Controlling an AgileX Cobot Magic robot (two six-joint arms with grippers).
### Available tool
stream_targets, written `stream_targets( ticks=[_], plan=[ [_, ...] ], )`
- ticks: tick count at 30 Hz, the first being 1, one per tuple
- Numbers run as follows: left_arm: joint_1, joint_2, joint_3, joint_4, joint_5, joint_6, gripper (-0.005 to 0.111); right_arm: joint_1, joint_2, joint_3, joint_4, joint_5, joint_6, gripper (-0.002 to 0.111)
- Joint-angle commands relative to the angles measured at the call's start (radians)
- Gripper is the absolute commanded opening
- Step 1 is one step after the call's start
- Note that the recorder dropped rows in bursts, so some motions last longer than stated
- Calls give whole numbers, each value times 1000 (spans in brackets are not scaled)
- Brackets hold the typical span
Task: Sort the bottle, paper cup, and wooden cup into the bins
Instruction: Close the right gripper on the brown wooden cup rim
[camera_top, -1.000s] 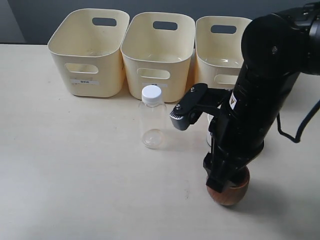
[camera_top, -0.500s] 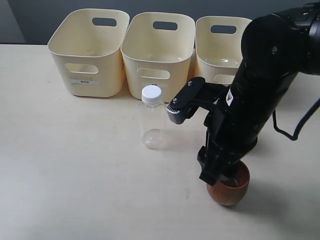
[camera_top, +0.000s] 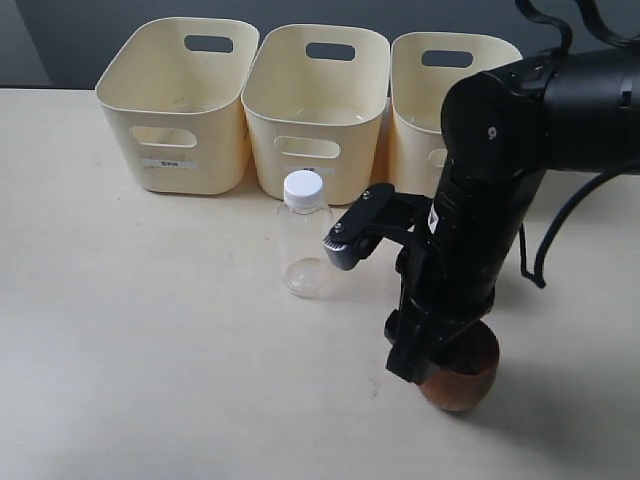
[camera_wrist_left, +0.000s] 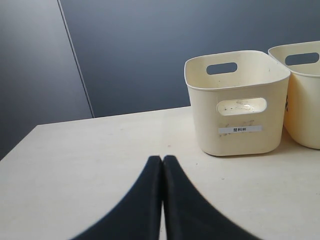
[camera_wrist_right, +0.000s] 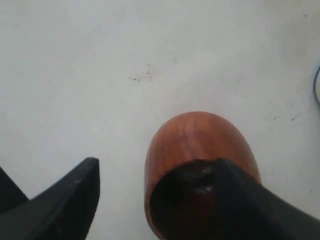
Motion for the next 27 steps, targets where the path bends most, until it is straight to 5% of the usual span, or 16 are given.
stream_targets(
  ticks=[1, 27],
  plan=[
    [0, -5, 2, 0, -7, -1, 0, 0, 20, 3, -8, -5, 10, 63],
    [0, -5, 2, 0, -7, -1, 0, 0, 24, 3, 21, 65, 56, 62]
  ],
)
